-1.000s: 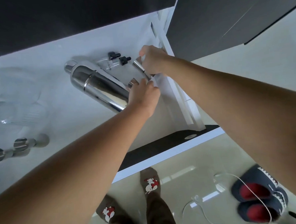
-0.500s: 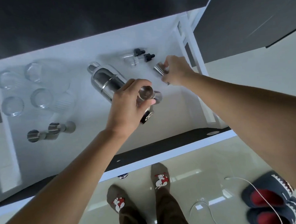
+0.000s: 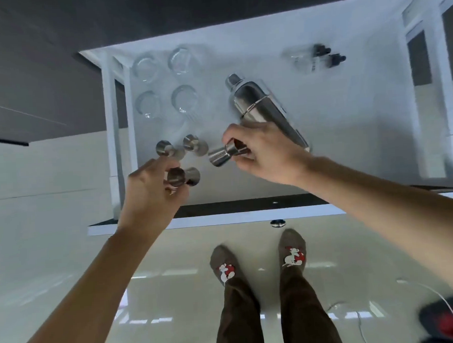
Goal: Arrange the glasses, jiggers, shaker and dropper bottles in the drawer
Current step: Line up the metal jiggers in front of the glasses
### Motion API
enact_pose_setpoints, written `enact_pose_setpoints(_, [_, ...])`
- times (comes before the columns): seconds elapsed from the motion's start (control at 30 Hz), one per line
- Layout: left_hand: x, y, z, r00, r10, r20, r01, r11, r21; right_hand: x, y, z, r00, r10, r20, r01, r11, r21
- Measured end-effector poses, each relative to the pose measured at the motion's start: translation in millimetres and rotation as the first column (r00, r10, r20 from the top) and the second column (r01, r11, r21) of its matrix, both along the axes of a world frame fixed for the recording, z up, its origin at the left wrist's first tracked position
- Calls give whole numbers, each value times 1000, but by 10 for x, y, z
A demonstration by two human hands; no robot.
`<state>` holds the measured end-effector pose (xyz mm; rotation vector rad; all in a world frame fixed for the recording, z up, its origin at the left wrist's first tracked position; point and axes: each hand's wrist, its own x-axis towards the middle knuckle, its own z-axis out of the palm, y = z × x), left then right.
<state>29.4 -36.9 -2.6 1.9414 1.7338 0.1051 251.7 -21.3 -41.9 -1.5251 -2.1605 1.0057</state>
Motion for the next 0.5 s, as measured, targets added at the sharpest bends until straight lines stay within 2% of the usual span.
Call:
enact_pose_setpoints(0.07, [-158,17,-70,995,37,-92,-44,996,-73,-260,22,-84,990,117,73,-114,993,-41])
enact_pose_setpoints(0.17, [-275,95,-198,986,101,-131,-124,976,-181,-573,82,-157,968,212,134,-196,973,-125])
enact_pose_setpoints(0.3, [-350,221,-399,980,151,-131,-180,953,-245,-855,110,-259,930,267,253,-242,962,-127])
enact_pose_setpoints(0.5, [-401,333,-445,988,136,-73,-151,953,-263,-1024,114,-236,911,316,265,-268,942,-204])
